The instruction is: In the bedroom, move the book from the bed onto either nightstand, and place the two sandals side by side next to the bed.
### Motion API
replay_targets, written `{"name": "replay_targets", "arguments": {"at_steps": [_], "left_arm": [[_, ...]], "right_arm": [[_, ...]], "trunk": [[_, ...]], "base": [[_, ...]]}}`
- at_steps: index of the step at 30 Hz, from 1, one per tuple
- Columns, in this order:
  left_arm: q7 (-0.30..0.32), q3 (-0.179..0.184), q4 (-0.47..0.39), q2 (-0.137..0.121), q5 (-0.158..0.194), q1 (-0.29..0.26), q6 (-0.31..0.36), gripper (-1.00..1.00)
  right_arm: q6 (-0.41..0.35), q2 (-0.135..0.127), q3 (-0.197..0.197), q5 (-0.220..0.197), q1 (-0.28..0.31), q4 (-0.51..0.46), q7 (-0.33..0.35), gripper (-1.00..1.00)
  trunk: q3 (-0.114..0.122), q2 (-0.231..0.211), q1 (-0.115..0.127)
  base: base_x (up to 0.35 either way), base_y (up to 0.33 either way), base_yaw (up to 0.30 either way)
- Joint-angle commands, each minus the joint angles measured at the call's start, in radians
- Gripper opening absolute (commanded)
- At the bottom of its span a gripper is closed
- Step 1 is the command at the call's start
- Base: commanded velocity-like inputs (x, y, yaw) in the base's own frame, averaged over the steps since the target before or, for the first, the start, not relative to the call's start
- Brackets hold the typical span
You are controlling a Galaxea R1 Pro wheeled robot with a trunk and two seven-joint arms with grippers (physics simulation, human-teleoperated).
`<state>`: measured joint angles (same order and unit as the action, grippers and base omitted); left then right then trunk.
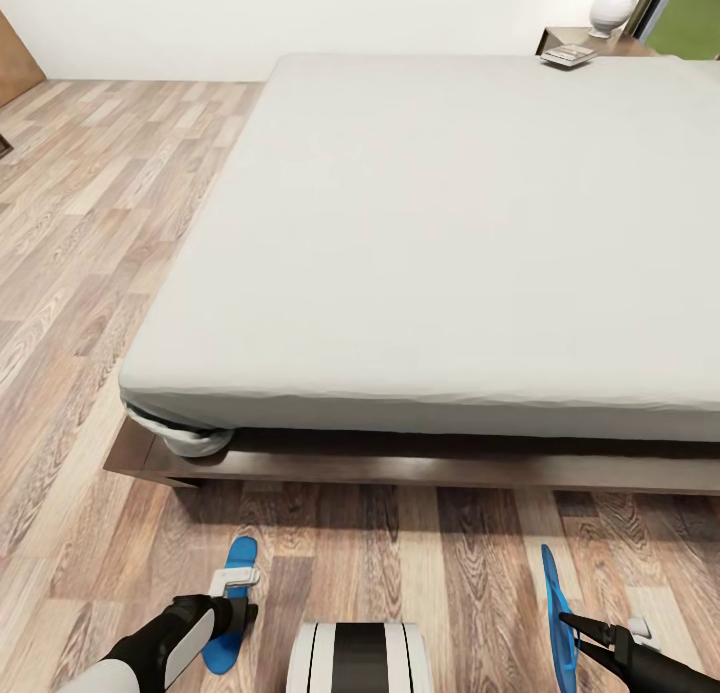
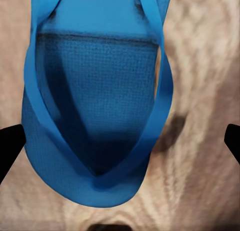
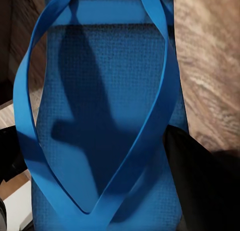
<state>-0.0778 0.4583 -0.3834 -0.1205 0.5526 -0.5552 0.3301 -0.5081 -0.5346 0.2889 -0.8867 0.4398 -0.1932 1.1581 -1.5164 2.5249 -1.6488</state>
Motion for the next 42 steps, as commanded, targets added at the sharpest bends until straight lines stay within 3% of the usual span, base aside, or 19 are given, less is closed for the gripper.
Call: {"name": "replay_targets", "arguments": {"at_steps": [1,12,30,35,38,40,42], "left_arm": [[-0.008,0.008,-0.003,-0.001,0.01,0.0,0.004,1.0],[-0.008,0.008,-0.003,-0.002,0.01,0.0,0.004,1.0],[-0.006,0.008,-0.003,-0.001,0.01,0.0,0.006,1.0],[0.011,0.008,-0.004,-0.013,0.013,0.0,0.007,1.0],[0.167,0.008,-0.039,-0.067,0.015,0.0,0.024,1.0],[0.346,0.008,-0.059,-0.119,0.015,0.0,0.046,1.0],[0.506,0.008,-0.068,-0.154,0.014,0.0,0.055,1.0]], "right_arm": [[-0.009,-0.001,0.008,-0.011,0.0,0.0,0.0,-1.0],[-0.009,-0.001,0.008,-0.011,0.0,0.0,0.0,-1.0],[-0.009,-0.001,0.008,-0.011,0.0,0.0,0.0,-1.0],[-0.009,-0.001,0.009,-0.011,0.0,0.0,0.0,-1.0],[-0.008,-0.001,0.009,-0.011,0.0,0.0,0.0,-1.0],[-0.007,-0.001,0.009,-0.01,0.0,0.0,0.0,-1.0],[-0.006,-0.001,0.009,-0.009,0.0,0.001,-0.002,-1.0]], "trunk": [[-0.001,0.0,0.0],[-0.001,0.0,0.0],[0.069,-0.004,0.008],[0.088,-0.005,0.011],[0.1,-0.006,0.012],[0.108,-0.006,0.013],[0.115,-0.007,0.014]], "base": [[0.0,0.0,0.0],[0.0,0.0,0.0],[0.0,0.0,0.0],[0.0,0.0,0.0],[0.0,0.0,0.0],[0.0,0.0,0.0],[0.0,0.0,0.0]]}}
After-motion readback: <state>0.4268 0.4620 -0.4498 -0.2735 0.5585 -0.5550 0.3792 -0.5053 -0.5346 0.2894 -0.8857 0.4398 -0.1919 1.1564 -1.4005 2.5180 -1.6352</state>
